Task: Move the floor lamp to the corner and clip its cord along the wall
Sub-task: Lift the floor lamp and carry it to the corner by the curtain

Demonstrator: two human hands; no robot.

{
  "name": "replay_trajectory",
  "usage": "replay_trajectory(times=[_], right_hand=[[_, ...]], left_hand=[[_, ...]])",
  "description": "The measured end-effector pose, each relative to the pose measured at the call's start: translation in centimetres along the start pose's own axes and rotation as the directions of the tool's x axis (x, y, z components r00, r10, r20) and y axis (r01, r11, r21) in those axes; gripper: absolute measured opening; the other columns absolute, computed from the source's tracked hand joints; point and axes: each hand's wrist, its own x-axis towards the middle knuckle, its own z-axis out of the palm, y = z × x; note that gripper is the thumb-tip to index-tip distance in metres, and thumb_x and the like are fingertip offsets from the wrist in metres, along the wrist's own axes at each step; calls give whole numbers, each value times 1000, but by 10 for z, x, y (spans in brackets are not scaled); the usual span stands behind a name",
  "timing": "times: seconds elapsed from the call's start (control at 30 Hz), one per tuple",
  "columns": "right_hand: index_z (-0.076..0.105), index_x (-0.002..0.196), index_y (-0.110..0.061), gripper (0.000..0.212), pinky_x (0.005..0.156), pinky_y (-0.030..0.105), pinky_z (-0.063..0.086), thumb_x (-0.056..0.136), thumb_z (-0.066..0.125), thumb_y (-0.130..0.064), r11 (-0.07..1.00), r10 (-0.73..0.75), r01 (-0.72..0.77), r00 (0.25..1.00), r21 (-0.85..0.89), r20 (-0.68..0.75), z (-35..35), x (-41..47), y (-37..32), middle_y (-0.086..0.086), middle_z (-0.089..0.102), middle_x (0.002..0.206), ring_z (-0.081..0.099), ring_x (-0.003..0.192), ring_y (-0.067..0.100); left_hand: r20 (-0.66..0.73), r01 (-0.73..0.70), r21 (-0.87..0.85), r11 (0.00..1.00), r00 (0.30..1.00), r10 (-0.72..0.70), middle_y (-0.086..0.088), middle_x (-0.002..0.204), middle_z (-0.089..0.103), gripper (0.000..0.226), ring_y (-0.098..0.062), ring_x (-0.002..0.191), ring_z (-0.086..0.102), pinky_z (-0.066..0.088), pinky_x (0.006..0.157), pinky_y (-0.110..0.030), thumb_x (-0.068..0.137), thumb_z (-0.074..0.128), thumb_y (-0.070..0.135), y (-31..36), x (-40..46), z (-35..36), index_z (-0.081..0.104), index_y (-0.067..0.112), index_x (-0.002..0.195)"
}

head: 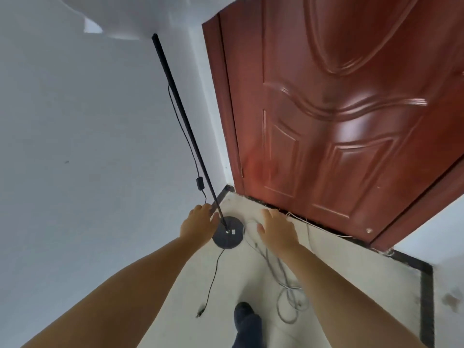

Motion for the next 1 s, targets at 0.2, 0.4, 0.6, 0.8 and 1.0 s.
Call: replay_trajectory(times=[0.2,0.4,0.6,0.8,1.0], right_hand=[[42,133,-14,38,89,39,45,99,39,-31,989,33,-44,996,138,80,94,117,23,10,52,130,50,116,26],[35,141,-17,45,95,39,46,98,41,-32,978,52,-97,971,186,232,181,191,51,9,48,137,47,122,26],[32,143,-18,50,97,40,43,98,44,-34,959,38,-143,920,244,389,259,271,48,9,42,142,42,128,26],[28,147,-20,62,102,42,44,93,54,-36,862,39,-277,871,424,490,319,332,-1,15,38,144,43,129,32],[58,121,-9,36,97,37,46,93,51,-32,882,24,-279,831,379,556,355,345,-21,14,52,130,52,117,27]], left_hand=[[9,386,-268,883,917,-399,-19,139,50,63,-34,120,52,40,79,-33,91,50,43,-40,128,84,33,6,140],[14,474,-484,736,844,-535,-14,154,29,93,-32,138,33,35,103,-41,80,66,47,-76,206,136,13,13,148],[-65,278,-709,648,889,-453,6,103,57,50,-8,95,54,38,85,-25,76,73,38,-88,288,143,49,18,115],[-52,197,-870,453,875,-482,7,70,72,15,-18,92,65,46,95,-37,71,66,36,-97,323,142,71,25,62],[-46,173,-897,406,878,-477,9,62,66,16,-21,86,62,48,97,-44,69,63,33,-95,325,144,68,29,53]])
